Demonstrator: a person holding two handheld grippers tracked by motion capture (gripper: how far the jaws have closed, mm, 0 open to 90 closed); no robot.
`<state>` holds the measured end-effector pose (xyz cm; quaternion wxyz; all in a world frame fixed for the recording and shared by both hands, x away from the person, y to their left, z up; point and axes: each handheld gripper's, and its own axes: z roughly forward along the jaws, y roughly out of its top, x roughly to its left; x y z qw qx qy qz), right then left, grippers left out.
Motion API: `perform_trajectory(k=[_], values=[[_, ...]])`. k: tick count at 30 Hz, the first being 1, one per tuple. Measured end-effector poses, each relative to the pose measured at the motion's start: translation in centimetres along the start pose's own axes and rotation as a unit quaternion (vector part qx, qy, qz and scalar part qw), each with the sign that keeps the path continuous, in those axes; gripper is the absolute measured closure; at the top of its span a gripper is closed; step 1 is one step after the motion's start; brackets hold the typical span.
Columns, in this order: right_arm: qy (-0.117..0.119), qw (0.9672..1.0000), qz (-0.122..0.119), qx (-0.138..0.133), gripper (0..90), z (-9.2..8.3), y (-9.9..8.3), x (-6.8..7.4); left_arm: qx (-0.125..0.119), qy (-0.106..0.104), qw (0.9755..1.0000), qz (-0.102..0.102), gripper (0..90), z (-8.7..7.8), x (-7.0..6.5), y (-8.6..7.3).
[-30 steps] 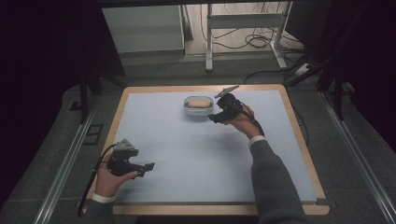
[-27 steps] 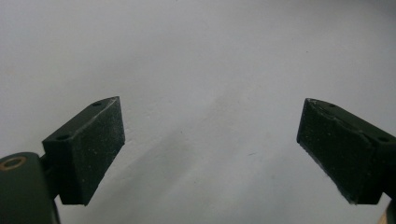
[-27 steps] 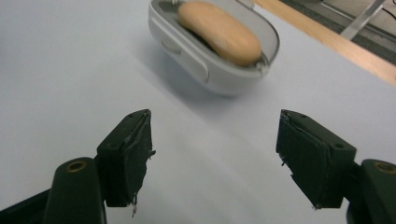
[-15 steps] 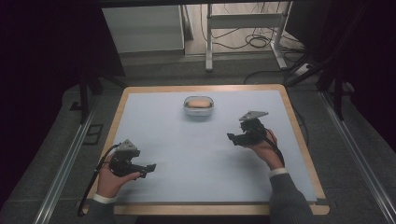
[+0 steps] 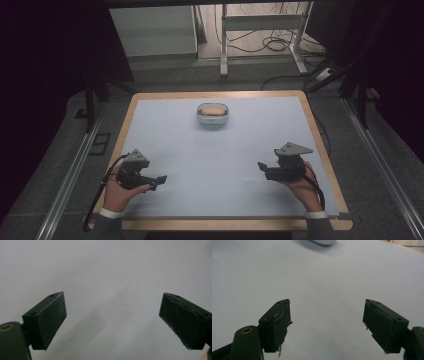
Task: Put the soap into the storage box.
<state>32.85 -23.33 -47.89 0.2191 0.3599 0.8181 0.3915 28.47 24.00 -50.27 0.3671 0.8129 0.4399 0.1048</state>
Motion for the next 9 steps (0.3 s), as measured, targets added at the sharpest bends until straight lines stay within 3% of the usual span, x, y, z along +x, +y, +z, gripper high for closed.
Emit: perform_trajectory(k=[4, 9], values=[[0.002, 0.9999, 0.008, -0.013, 21.9, -0.32, 0.07, -0.01, 0.003, 0.0, 1.0, 0.0, 7.5, 0.13, -0.09, 0.0], [0.005, 0.9999, 0.004, -0.01, 19.7, 0.03, -0.19, 0.07, 0.008, -0.003, 1.0, 0.002, 7.5, 0.63, -0.43, 0.07]])
